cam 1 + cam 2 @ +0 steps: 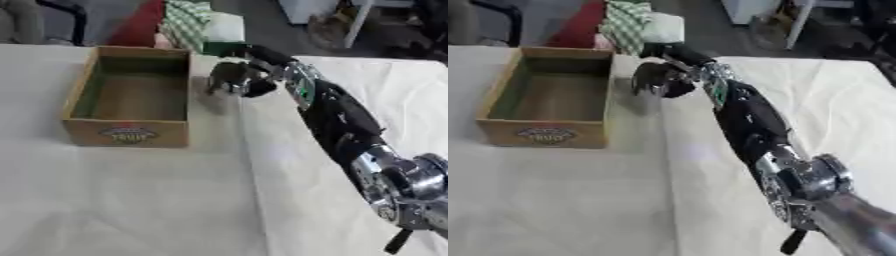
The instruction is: Pick up objects on the table and place them in the box.
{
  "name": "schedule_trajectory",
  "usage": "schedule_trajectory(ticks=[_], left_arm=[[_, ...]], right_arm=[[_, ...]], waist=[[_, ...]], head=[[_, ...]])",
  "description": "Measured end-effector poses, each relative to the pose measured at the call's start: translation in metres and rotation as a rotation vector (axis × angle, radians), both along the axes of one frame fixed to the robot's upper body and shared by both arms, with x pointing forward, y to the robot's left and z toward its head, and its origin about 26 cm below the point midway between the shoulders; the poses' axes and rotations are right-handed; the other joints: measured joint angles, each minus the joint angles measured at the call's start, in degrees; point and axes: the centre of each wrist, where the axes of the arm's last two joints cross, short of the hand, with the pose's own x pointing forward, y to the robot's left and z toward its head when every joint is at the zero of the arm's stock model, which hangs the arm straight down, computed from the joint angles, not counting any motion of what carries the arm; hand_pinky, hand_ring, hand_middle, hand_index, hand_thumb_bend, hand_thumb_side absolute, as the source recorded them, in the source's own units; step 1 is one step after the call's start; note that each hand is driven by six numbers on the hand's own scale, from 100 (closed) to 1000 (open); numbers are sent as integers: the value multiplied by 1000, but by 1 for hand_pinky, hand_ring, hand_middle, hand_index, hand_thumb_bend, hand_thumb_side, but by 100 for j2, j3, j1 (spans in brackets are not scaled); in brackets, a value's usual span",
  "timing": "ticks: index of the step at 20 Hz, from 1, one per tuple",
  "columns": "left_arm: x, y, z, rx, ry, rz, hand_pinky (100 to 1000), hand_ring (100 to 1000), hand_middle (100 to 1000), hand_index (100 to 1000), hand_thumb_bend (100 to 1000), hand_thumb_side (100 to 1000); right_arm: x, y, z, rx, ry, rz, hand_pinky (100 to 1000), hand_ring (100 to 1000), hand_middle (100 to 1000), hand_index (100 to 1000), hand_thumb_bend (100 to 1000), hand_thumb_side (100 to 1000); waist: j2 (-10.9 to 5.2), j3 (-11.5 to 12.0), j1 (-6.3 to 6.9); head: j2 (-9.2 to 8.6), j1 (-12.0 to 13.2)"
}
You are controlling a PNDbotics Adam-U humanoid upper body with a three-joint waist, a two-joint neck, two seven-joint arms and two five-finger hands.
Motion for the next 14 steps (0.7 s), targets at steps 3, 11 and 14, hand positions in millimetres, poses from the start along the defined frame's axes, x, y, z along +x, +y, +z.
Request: schedule_trajectory(ticks=[3, 11, 14], left_arm=[[0, 0, 0, 0, -1, -1, 690, 713, 593, 571, 100, 841], [0, 0, 0, 2, 0, -2, 689, 713, 592, 571, 100, 842], [0, 0, 0, 3, 1, -2, 688, 714, 592, 571, 100, 842]], right_arm=[[-1, -9, -3, -1, -5, -50, 988, 946, 887, 935, 100, 257], [-3, -20, -3, -10, -62, -149, 981, 935, 873, 885, 100, 218], [-3, -20, -5, -22, -66, -170, 979, 934, 872, 859, 100, 226]], waist=[[20, 40, -16], [31, 43, -34], [31, 47, -34]], head=[[-39, -51], [-47, -104], [-47, -110]])
